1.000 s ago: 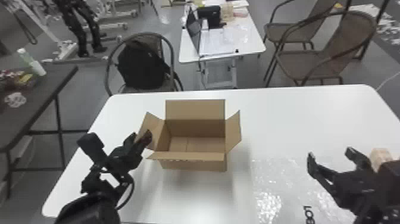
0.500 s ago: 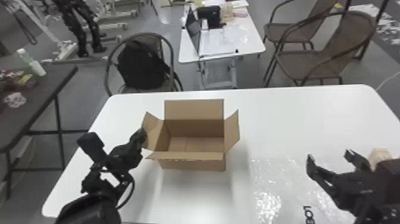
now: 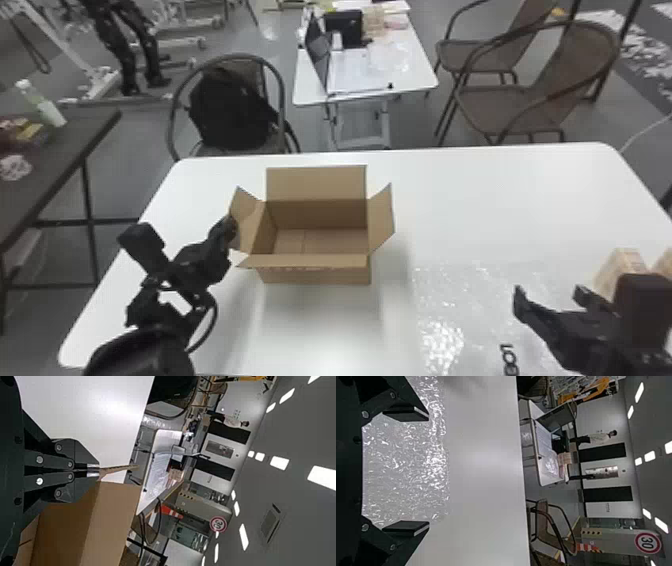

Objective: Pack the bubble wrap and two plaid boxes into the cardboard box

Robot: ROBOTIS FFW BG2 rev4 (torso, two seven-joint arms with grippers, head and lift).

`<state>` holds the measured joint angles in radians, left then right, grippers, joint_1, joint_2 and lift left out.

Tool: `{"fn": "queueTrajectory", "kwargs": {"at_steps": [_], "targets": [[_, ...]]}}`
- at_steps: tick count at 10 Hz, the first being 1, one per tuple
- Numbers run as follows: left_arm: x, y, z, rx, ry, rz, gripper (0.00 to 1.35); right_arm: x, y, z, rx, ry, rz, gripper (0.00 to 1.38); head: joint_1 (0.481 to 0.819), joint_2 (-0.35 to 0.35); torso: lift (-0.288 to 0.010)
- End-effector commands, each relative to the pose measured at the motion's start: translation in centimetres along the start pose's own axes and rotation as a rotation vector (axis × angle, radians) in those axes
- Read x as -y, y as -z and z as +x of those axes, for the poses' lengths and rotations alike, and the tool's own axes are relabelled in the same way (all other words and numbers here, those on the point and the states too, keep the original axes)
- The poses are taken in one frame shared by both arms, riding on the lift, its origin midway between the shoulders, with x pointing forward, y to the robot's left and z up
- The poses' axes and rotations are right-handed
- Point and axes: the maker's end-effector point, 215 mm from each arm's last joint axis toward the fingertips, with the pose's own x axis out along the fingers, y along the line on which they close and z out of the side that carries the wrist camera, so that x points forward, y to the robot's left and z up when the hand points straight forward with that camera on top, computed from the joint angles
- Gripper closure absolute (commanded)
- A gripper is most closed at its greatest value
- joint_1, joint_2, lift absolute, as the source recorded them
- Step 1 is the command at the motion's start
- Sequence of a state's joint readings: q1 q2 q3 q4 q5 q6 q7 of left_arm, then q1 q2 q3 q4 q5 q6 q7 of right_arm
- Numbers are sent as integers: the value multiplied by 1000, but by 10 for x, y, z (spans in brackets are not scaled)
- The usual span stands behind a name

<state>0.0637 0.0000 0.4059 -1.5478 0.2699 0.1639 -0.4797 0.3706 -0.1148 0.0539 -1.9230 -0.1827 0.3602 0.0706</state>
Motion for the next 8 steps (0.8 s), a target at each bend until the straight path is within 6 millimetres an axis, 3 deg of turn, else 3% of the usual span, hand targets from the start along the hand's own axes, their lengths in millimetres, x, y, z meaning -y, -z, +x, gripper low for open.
{"fn": "queueTrajectory", "kwargs": {"at_steps": [1,4,8], "targets": [[3,0,2,2,5,-2,1219,-9,5,6,-45,-16,11,321,695,178,-71],[3,0,2,3,5,-2,1219,-13,26,7,-145,-22,0,317,695,190,-71],[8,0,4,5,13,-2,1219,-22,53,23,-290,-42,4,317,695,196,-71]]}}
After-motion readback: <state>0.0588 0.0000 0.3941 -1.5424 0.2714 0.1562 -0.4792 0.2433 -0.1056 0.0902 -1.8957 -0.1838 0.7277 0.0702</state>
